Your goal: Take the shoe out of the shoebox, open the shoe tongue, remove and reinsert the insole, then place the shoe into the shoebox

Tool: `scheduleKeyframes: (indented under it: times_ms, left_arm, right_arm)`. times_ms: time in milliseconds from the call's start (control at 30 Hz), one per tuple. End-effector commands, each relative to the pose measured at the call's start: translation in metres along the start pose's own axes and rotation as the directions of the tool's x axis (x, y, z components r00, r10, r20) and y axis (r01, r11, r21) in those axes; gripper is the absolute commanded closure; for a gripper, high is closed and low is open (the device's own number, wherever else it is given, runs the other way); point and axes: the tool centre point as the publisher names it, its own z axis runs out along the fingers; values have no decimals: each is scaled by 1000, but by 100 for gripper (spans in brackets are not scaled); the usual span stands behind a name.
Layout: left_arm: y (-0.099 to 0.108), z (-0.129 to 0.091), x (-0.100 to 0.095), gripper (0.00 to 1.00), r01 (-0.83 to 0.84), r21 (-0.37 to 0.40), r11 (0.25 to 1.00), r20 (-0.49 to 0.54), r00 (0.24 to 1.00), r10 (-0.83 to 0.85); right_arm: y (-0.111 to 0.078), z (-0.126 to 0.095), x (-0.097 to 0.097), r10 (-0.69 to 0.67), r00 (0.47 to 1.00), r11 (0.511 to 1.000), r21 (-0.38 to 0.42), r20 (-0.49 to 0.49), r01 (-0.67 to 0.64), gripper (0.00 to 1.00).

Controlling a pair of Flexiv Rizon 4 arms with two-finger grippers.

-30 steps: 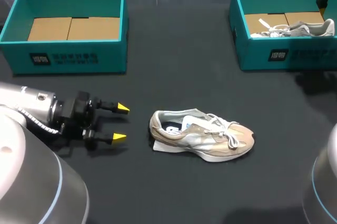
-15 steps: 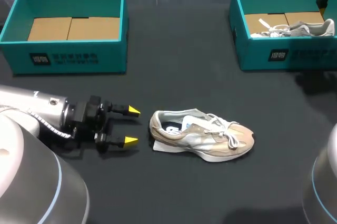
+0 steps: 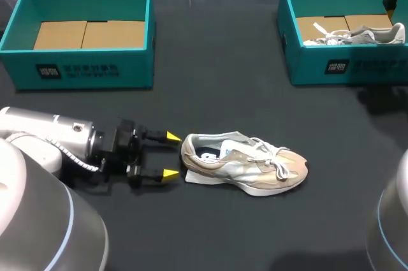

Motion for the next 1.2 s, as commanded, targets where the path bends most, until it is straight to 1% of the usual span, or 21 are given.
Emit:
scheduleKeyframes:
  times_ms: [33, 267, 700, 933, 1200]
  left_arm:
    - [1, 10, 0, 0, 1, 0, 1000, 0, 1000, -1]
    - [1, 19, 0, 0, 1, 0, 1000, -6, 1000, -1]
    - [-1, 34, -6, 0, 3, 0, 1000, -8, 1000, -3]
    - [0, 40, -9, 0, 12, 4, 1000, -29, 1000, -11]
    - [-2, 47, -6, 0, 8, 10, 1000, -55, 998, -8]
  right_arm:
    - [-1, 0, 0, 1, 1000, 1000, -1, 1, -1, 0]
    - [-1, 0, 0, 1, 1000, 1000, -1, 1, -1, 0]
    - [-1, 0, 0, 1, 1000, 1000, -1, 1, -1, 0]
    - [-1, 0, 0, 1, 1000, 1000, -1, 1, -1, 0]
    - [-1, 0, 0, 1, 1000, 1000, -1, 1, -1, 0]
